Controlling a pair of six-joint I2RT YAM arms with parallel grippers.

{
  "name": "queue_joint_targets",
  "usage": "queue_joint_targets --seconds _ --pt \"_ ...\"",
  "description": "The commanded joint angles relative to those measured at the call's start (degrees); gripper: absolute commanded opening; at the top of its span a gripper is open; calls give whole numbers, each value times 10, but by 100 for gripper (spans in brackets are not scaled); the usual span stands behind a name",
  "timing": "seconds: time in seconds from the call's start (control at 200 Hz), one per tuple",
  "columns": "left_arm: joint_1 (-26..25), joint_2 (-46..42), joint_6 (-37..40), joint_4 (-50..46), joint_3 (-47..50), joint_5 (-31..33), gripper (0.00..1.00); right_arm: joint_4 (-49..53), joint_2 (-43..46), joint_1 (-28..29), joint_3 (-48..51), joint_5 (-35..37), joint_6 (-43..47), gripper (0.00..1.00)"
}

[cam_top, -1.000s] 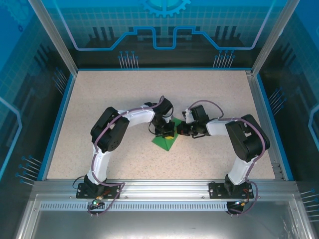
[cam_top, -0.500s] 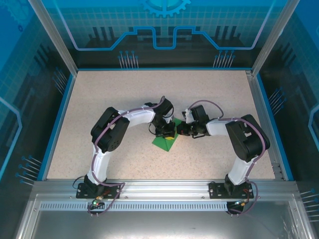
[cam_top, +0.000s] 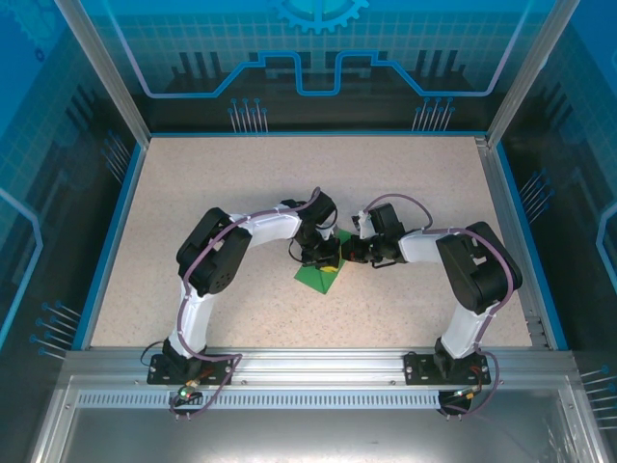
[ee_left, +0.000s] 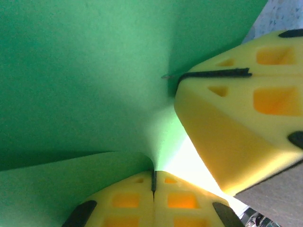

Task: Fold a paper plane with a square sheet of paper (pick it up from the middle)
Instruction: Fold the triangle a second time at the center of the table.

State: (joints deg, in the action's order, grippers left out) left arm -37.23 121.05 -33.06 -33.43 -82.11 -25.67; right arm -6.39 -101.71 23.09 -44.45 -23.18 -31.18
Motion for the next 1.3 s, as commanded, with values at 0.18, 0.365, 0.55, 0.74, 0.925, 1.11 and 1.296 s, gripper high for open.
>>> queue_joint_targets --seconds 0.18,0.365,0.55,0.74,0.925,1.11,1.296 --pt "5 -13 -26 4 16 69 3 30 -14 -11 18 1 8 0" --pt "7 -21 -29 9 19 72 3 28 -15 -11 18 1 9 0" --pt "6 -19 -33 15 22 65 3 26 -15 -10 19 -1 8 0" --pt "6 -21 -33 19 27 69 3 28 -15 -10 18 -1 8 0" --pt "7 -16 -41 29 37 73 3 28 -14 -10 18 -2 9 0" --pt "7 -12 -37 24 39 80 3 28 -13 -10 18 -3 9 0" --pt "6 -9 -41 26 55 105 4 29 -2 -10 20 -3 10 0"
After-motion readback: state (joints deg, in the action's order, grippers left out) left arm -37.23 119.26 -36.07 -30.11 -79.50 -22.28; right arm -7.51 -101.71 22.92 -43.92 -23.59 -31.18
